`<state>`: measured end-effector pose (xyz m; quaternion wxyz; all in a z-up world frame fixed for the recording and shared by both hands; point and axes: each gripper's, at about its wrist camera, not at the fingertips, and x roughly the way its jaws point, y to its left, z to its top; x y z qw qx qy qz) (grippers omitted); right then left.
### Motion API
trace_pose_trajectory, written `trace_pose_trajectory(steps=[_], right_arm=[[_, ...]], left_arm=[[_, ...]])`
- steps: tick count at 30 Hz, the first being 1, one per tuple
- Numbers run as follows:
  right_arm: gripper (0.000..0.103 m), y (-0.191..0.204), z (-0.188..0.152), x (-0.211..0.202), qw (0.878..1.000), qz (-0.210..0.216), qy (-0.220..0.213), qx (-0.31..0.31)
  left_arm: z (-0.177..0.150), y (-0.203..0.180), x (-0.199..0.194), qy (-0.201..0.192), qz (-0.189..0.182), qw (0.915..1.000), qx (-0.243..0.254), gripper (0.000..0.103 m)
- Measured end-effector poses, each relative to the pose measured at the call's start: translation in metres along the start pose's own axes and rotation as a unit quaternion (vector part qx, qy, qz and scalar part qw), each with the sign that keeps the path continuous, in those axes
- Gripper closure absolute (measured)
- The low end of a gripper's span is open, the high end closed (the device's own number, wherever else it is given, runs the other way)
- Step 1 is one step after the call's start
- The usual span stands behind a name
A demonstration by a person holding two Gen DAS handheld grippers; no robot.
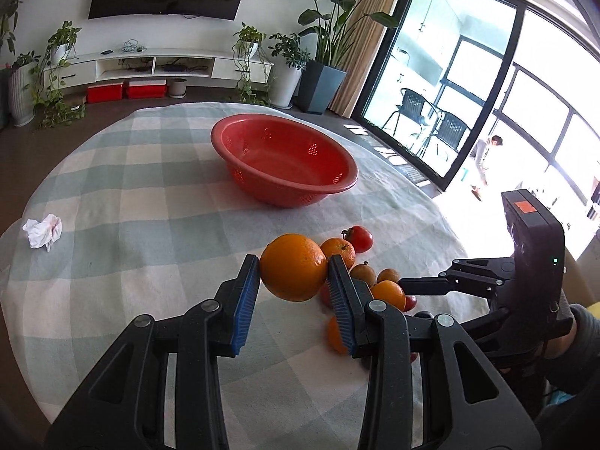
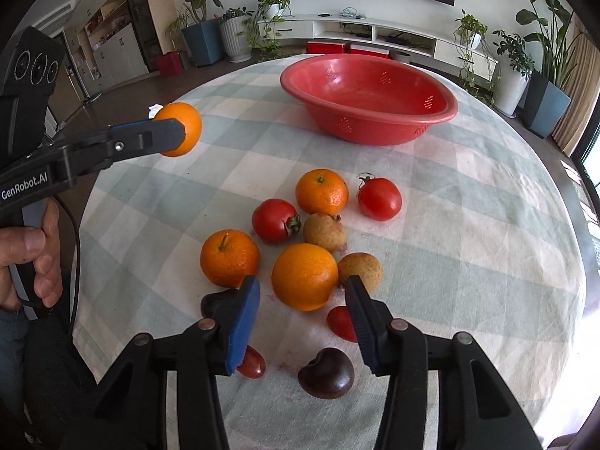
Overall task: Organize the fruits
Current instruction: 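Lift the orange with the left gripper while the right gripper grasps another orange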
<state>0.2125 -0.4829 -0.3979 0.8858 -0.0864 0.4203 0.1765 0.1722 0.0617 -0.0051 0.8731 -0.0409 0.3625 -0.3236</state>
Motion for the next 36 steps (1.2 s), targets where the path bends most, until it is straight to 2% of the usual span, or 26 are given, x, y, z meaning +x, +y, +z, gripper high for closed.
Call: trace_pose_trajectory(steps=[11, 15, 20, 24, 30, 33, 36], right_arm=[[0.062, 0.005, 0.008, 0.007, 1.0, -0.016, 0.006, -0.025], [0.062, 0.002, 0.008, 0.003, 1.0, -0.003, 0.001, -0.009], [0.062, -0.008, 0.009, -0.018, 0.999, 0.016, -0.029, 0.019], [0.062, -0.031, 0.008, -0.034, 0.997, 0.029, -0.05, 0.06], [0.062, -0.096, 0.016, -0.055, 0.987, 0.005, -0.086, 0.139], [0.062, -0.123, 0.035, -0.067, 0.98, -0.007, -0.115, 0.16], [0.062, -0.132, 0.064, -0.074, 0.976, -0.001, -0.148, 0.158]], left_arm=[[-0.007, 0.007, 0.002, -0.001, 0.003, 1.0, -0.004, 0.068], [-0.007, 0.007, 0.001, -0.003, 0.003, 1.0, -0.004, 0.068], [-0.006, 0.007, 0.002, -0.006, 0.005, 1.0, -0.006, 0.068], [-0.006, 0.009, 0.001, -0.01, 0.004, 0.9999, -0.012, 0.068], [0.007, 0.014, -0.007, -0.019, 0.015, 0.9995, -0.022, 0.068], [0.026, 0.009, -0.013, -0.03, 0.024, 0.9992, -0.008, 0.068], [0.056, 0.003, -0.008, -0.028, 0.048, 0.9983, 0.02, 0.068]])
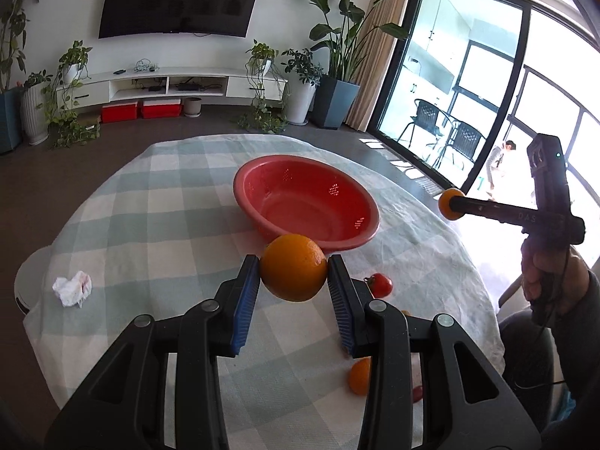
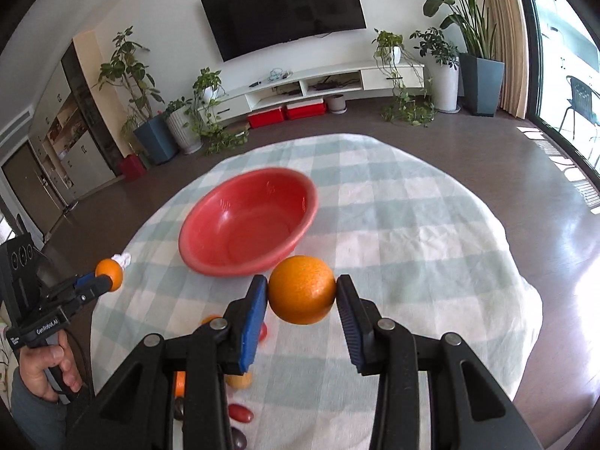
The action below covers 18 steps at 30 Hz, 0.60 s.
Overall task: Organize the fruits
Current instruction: 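Lift the orange with the left gripper while the right gripper grasps another orange, then lower both oranges into the red bowl and open both grippers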
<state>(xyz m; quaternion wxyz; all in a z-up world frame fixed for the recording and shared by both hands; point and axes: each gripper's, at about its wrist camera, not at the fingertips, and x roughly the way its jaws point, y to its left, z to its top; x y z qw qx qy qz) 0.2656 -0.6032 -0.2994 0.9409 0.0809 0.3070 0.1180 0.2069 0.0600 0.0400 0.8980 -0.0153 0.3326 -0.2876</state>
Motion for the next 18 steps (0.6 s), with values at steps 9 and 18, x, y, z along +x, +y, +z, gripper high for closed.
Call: trace_pose_trajectory(steps=[9, 18], right_arm=[[0.062, 0.039, 0.053, 0.068, 0.998, 0.041, 0.016, -0.052], [0.062, 0.049, 0.046, 0.136, 0.989, 0.022, 0.08, -0.119]], left_arm=[[0.081, -0.024, 0.074, 0.046, 0.029, 0.9966, 0.061, 0.068], [0.08, -0.025, 0.155, 0.129, 0.058, 0.9866, 0.082, 0.068]])
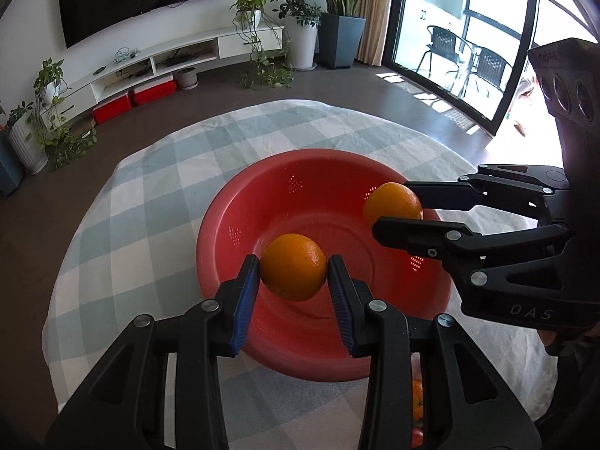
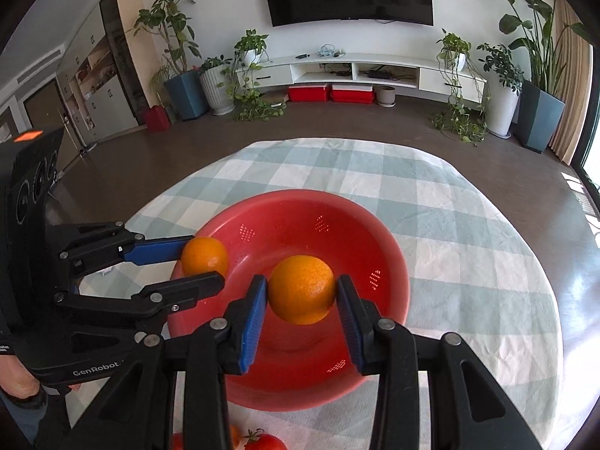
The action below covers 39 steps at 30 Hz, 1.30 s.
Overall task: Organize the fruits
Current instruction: 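Lower both oranges into the red bowl and open both grippers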
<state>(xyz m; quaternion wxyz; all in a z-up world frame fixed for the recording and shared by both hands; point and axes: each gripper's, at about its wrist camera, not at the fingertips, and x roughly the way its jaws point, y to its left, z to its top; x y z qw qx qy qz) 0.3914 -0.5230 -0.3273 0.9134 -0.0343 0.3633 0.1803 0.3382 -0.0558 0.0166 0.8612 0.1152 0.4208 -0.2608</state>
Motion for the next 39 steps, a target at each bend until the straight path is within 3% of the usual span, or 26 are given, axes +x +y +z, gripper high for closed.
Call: trace_pose_trajectory(steps=[10, 26, 38, 39], right_arm=[[0.062, -0.007, -0.021, 0.03, 0.999, -0.021, 0.037, -0.022], [0.058, -0.008, -0.021, 0.026, 0.999, -0.029, 0.022, -0.031], [0.048, -0.013, -0.018, 0.012, 1.0, -0.022, 0.0, -0.016], [0.047, -0.014, -0.018, 0.01, 1.0, -0.021, -0.005, -0.015]], left_arm=[[-0.006, -0.008, 0.045, 0.039, 0.025, 0.9985, 0.03, 0.068], [-0.008, -0.012, 0.061, 0.038, 0.05, 0.9967, 0.052, 0.067], [-0.01, -0.009, 0.04, 0.011, 0.065, 0.9969, 0.043, 0.048], [-0.01, -0.01, 0.036, 0.005, 0.065, 0.997, 0.043, 0.042]])
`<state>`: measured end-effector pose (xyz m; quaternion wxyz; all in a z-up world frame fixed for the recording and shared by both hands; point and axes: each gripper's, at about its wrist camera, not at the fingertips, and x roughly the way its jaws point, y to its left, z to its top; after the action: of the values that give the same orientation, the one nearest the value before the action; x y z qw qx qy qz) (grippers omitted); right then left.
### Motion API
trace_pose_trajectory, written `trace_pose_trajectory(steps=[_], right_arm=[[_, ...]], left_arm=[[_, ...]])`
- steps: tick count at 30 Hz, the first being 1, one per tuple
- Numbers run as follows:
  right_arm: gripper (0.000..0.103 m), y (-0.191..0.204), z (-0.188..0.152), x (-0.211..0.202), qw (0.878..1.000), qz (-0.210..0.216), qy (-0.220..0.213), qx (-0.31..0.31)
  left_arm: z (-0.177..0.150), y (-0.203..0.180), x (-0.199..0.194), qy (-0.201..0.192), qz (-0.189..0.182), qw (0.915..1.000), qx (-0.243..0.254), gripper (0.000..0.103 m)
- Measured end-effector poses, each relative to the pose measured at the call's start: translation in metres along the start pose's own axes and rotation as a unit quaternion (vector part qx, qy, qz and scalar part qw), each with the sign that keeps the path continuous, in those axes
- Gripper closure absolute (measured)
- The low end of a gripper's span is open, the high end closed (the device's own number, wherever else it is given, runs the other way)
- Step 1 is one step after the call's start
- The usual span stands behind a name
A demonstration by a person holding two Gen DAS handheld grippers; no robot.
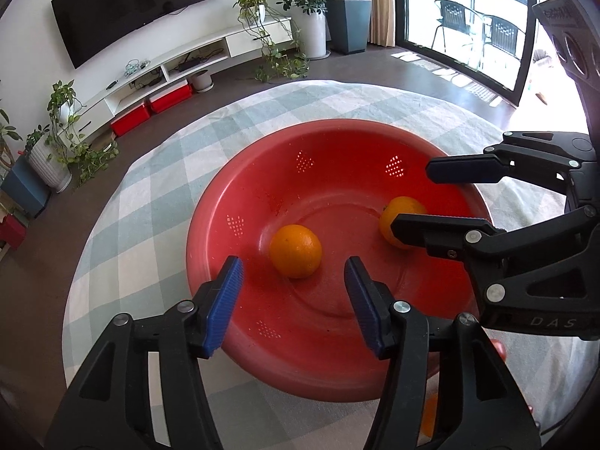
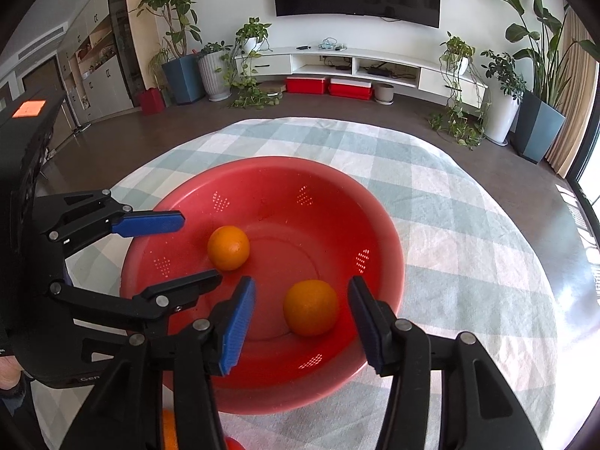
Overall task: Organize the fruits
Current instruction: 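Lower both oranges into the red bowl and open both grippers, then move the left gripper back to the fruits and grasp an orange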
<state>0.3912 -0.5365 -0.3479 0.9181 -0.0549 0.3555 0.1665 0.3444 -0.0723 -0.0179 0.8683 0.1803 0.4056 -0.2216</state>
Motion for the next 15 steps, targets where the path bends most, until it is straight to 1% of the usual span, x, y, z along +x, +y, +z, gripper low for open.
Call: trace_pose_trajectory(steps=[3, 4, 6, 7, 11, 14, 15], right_arm=[[0.04, -0.002, 0.002, -0.011, 1.0, 0.01, -0.024, 0.006], [0.037, -0.002, 0.002, -0.015, 0.999, 0.015, -0.033, 0.006], [0.034, -0.001, 0.004, -0.023, 0.999, 0.016, -0.051, 0.004], [0.032, 0.0, 0.004, -0.027, 0.998, 0.017, -0.061, 0.001], [0.032, 0.001, 0.004, -0.044, 0.995, 0.026, -0.096, 0.0], [0.03, 0.004, 0.001, -0.068, 0.99, 0.037, -0.135, 0.001], [0.027, 0.006, -0.001, -0.077, 0.988, 0.04, -0.149, 0.002]], left_arm=[[-0.003, -0.001, -0.02, -0.025, 0.005, 0.9996, -0.007, 0.031], [-0.005, 0.0, -0.029, -0.036, 0.005, 0.9993, -0.012, 0.029], [-0.009, 0.001, -0.048, -0.057, 0.011, 0.9981, -0.021, 0.021], [-0.013, 0.002, -0.057, -0.066, 0.014, 0.9973, -0.028, 0.02], [-0.031, 0.003, -0.092, -0.094, 0.008, 0.994, -0.056, 0.018], [-0.053, 0.005, -0.112, -0.102, 0.001, 0.9918, -0.077, 0.016], [-0.062, 0.005, -0.118, -0.102, -0.002, 0.9911, -0.086, 0.015]])
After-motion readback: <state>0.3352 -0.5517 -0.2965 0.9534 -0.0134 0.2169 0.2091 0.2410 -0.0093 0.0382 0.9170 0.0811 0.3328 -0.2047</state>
